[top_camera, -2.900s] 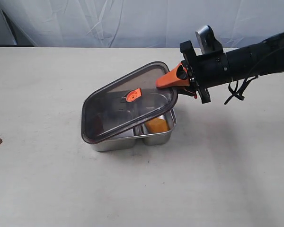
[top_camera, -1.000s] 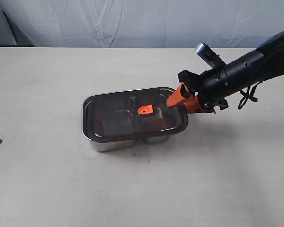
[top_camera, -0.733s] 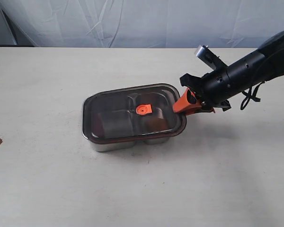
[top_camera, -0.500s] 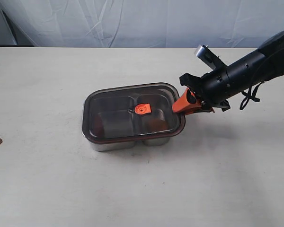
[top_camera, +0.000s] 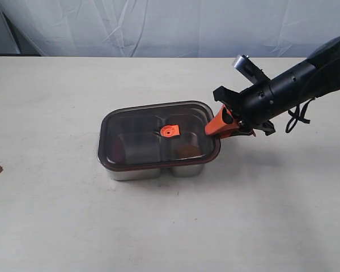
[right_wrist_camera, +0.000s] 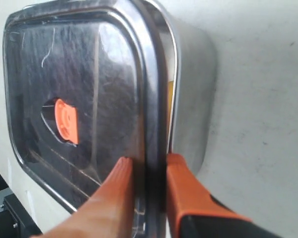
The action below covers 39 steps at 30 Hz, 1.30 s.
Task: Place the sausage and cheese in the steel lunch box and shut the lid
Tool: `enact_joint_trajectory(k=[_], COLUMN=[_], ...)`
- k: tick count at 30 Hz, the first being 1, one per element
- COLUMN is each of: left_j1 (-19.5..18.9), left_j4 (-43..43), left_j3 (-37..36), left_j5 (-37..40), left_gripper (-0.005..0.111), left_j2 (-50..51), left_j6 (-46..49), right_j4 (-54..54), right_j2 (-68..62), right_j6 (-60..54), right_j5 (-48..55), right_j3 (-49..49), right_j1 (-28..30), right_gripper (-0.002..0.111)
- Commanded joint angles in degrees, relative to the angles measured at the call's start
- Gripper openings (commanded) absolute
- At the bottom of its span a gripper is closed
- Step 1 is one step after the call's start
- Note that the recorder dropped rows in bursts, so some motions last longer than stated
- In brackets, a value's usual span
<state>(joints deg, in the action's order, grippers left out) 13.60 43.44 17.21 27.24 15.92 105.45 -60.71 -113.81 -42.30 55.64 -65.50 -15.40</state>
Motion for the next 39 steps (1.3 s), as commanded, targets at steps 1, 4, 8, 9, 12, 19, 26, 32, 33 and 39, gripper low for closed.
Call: enact_joint_trajectory(k=[1, 4, 8, 9, 12, 19, 26, 32, 33, 39], left_j1=[0.21, 0.21, 0.21, 0.21, 0.21, 0.21, 0.21, 0.21, 0.21, 0.21], left_j4=[0.46, 0.46, 0.46, 0.46, 0.46, 0.59, 0.59, 0.59, 0.59, 0.59], left_j3=[-0.2, -0.2, -0.2, -0.2, -0.2, -0.2, -0.2, -0.2, -0.2, -0.2], left_j5=[-0.3, -0.3, -0.3, -0.3, -0.3, -0.3, -0.3, -0.3, -0.3, -0.3], left_gripper=[0.05, 0.05, 0.05, 0.05, 0.05, 0.05, 0.05, 0.05, 0.05, 0.05], left_j2=[-0.24, -0.24, -0.24, -0.24, -0.24, -0.24, -0.24, -0.24, -0.24, -0.24], left_j6=[-0.54, -0.54, -0.54, -0.54, -0.54, -0.54, -0.54, -0.54, -0.54, -0.54], right_j4=[1.06, 1.16, 2.25, 2.56, 3.28, 3.4, 3.4, 3.4, 3.4, 6.4], right_j2=[0.22, 0.22, 0.22, 0.22, 0.22, 0.22, 0.22, 0.22, 0.33, 0.68], right_j6=[-0.12, -0.12, 0.14, 0.57, 0.95, 0.95, 2.01, 2.48, 2.48, 2.48], right_j5=[-0.93, -0.93, -0.93, -0.93, -0.61, -0.21, -0.43, 1.34, 1.6, 3.4], right_j3=[0.0, 0.0, 0.0, 0.0, 0.0, 0.0, 0.0, 0.0, 0.0, 0.0], right_j1=[-0.71, -0.71, -0.71, -0.71, -0.71, -0.71, -0.71, -0.59, -0.59, -0.59], right_gripper=[-0.001, -0.001, -0.001, -0.001, -0.001, 0.005, 0.048, 0.053, 0.053, 0.053])
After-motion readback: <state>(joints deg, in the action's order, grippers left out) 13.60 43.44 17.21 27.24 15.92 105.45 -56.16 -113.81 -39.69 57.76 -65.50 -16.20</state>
